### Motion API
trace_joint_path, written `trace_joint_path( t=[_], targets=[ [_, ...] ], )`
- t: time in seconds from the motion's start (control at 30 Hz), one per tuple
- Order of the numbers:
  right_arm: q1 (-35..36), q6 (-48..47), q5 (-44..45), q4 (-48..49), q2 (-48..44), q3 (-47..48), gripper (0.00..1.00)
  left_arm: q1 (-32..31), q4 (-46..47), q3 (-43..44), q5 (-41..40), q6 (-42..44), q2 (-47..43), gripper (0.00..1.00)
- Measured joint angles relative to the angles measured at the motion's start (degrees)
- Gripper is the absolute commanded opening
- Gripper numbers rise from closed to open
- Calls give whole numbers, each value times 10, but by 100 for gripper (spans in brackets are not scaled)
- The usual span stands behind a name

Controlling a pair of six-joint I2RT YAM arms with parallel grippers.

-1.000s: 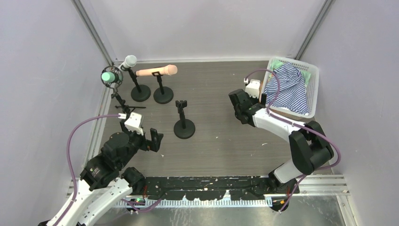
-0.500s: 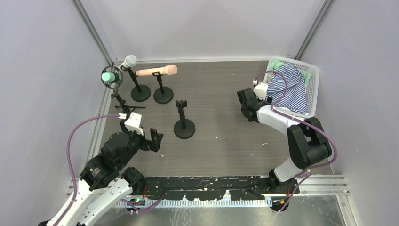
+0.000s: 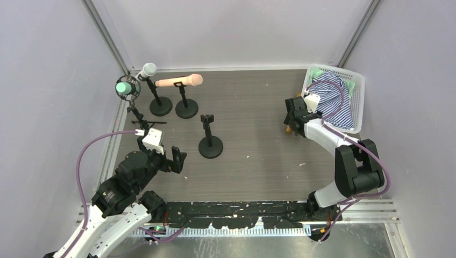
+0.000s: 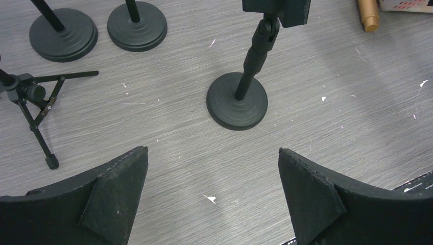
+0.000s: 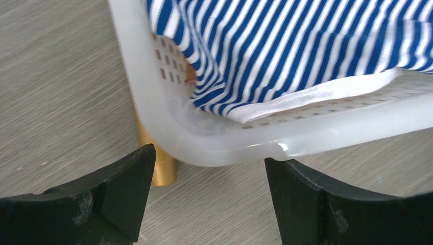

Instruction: Attach the microphones to the stand

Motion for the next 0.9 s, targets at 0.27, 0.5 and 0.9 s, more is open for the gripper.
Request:
trace_joint_path(
  t=[0.27, 0.5, 0.9],
  targets=[
    [4, 39, -73, 23, -2, -3, 83, 0, 0, 0, 0, 0, 0, 100],
    [6, 50, -87, 33, 64, 3, 79, 0, 0, 0, 0, 0, 0, 100],
    [10, 51, -89, 33, 102, 22, 43, 0, 0, 0, 0, 0, 0, 100]
  ],
)
